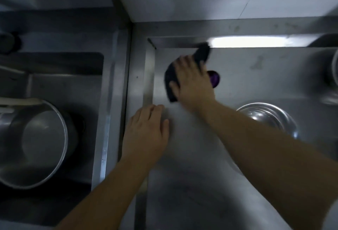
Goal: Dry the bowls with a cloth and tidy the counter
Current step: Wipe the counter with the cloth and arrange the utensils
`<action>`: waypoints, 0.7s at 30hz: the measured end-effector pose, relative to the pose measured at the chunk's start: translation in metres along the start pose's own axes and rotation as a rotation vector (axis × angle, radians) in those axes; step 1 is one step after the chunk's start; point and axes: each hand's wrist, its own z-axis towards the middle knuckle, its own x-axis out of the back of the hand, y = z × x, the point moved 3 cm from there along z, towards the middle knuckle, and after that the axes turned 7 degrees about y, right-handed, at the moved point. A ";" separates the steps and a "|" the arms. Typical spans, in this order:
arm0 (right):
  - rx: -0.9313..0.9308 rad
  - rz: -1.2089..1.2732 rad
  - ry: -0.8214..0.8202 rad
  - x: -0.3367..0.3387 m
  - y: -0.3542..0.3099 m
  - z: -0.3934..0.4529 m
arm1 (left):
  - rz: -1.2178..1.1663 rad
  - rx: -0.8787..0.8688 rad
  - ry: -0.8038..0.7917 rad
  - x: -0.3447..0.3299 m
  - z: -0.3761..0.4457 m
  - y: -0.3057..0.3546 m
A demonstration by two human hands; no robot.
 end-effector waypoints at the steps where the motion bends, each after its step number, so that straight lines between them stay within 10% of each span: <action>1: 0.158 0.020 -0.032 -0.002 -0.004 -0.014 | 0.002 0.005 -0.007 0.000 0.003 0.002; 4: 0.172 0.043 0.002 0.001 0.022 -0.055 | -0.008 0.006 -0.022 0.003 0.015 0.008; 9: -0.636 -0.032 0.092 0.019 0.091 -0.062 | -0.012 -0.012 -0.047 -0.003 0.038 0.007; 13: -0.937 0.054 0.132 0.018 0.083 0.005 | -0.013 -0.017 -0.043 -0.005 0.040 -0.002; 21: -0.571 0.089 0.131 -0.012 -0.037 0.054 | -0.001 0.021 0.066 0.024 0.039 -0.050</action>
